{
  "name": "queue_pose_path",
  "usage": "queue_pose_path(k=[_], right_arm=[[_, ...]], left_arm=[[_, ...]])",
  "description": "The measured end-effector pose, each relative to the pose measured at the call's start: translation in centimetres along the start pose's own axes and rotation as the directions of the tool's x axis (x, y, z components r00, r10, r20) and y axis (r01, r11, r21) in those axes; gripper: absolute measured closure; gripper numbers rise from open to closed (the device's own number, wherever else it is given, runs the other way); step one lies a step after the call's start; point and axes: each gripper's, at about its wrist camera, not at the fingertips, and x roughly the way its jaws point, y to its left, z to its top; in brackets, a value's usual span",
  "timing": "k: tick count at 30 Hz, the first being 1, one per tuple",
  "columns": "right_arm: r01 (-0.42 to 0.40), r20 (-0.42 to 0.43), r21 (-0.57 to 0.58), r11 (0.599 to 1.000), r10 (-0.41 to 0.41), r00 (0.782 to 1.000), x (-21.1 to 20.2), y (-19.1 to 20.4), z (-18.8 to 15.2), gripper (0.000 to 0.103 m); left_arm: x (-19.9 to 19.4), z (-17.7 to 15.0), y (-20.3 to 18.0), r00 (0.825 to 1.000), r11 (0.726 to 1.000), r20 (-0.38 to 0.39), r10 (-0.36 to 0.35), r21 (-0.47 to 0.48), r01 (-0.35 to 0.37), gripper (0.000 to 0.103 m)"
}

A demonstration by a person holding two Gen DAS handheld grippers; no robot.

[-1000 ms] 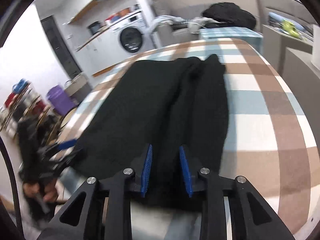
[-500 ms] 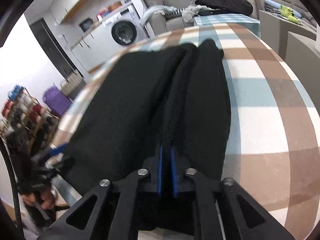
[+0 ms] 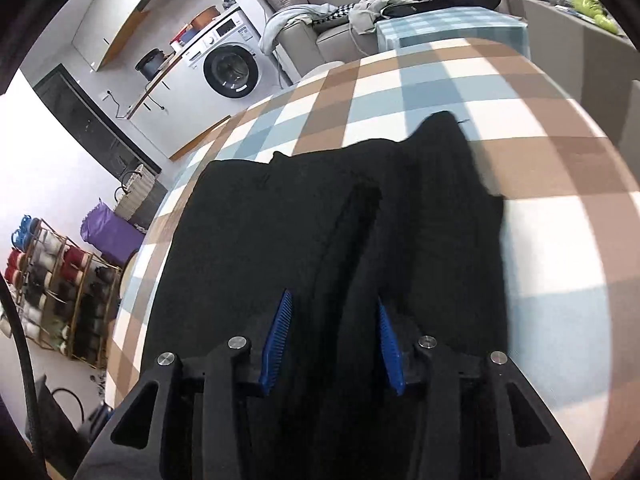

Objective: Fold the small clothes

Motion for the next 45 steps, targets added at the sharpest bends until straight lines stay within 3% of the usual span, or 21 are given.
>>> queue_pose_path(k=[2,4,7,10,12,15,18,22,27,33,36,38,40,42,45], right_arm=[[0.029,0.017,-0.050,0.998,-0.028,0.999,0.5,0.7,0.2,0.066],[0.044,0.021,-0.090,0.995,-0.042,0.999,0.8,1.6,0.0,0.089],[0.032,0.096,-0.158,0.987,-0.017,0.995,-1.4,3.0,0.2,0.092],[0.027,0.158,-0.203,0.979,0.006,0.987,-5.3,4.5,1.0,0.092],[0.065,0.159,-0.211,0.975,-0.031,0.987,-5.9,4.3,1.5,0.092],[0.127,0.095,-0.168,0.978,-0.112,0.989,-3.8,1.9,2.2,0.090],[0.157,0.003,-0.125,0.980,-0.157,0.988,-0.9,-0.4,1.7,0.077],[0.076,0.010,-0.075,0.994,-0.076,0.997,-1.9,-1.9,-0.3,0.073],[-0.029,0.051,0.002,1.000,0.029,0.998,-5.9,-3.1,-5.2,0.073],[-0.087,0.076,0.052,0.995,0.083,0.994,-8.6,-3.2,-11.1,0.075],[-0.052,0.085,0.018,0.998,0.050,0.995,-9.1,-2.8,-12.2,0.098],[-0.082,0.135,-0.005,0.997,0.082,0.987,-10.0,-2.3,-12.4,0.098],[0.005,0.123,-0.051,0.999,0.001,0.992,-10.1,-1.6,-12.5,0.098],[0.059,0.051,-0.076,0.995,-0.055,0.997,-8.8,-1.6,-12.7,0.097],[0.035,0.055,-0.100,0.994,-0.030,0.998,-8.9,-1.7,-11.6,0.082]], left_arm=[[0.0,0.1,0.1,1.000,1.000,0.001,0.000,-0.001,0.000,0.024],[-0.2,0.2,0.2,1.000,1.000,0.008,0.006,-0.004,-0.006,0.024],[-1.2,0.4,0.2,0.999,1.000,0.043,0.025,-0.009,-0.024,0.024],[-1.7,0.7,0.3,0.998,1.000,0.056,0.007,-0.020,-0.005,0.024],[-1.7,0.7,0.1,0.998,1.000,0.055,0.009,-0.010,-0.008,0.024],[-1.3,0.6,-0.1,0.999,1.000,0.045,0.016,0.003,-0.016,0.024],[-0.9,0.5,-0.1,0.999,1.000,0.033,0.018,-0.002,-0.018,0.024],[-0.6,0.4,0.0,1.000,1.000,0.025,0.019,-0.008,-0.019,0.024],[-0.4,0.2,-0.5,1.000,1.000,0.018,0.013,0.007,-0.013,0.024],[-0.2,0.0,-1.0,1.000,1.000,0.007,0.007,0.025,-0.008,0.024],[-0.1,0.0,-1.3,1.000,0.999,0.005,0.011,0.035,-0.011,0.024],[-0.2,0.1,-1.3,1.000,0.999,0.010,0.011,0.036,-0.011,0.024],[-0.2,0.1,-1.3,1.000,0.999,0.006,0.010,0.037,-0.011,0.024],[-0.2,0.2,-1.3,1.000,0.999,0.003,0.010,0.037,-0.010,0.024],[-0.2,0.8,-1.3,1.000,0.999,0.004,0.001,0.032,-0.001,0.024]])
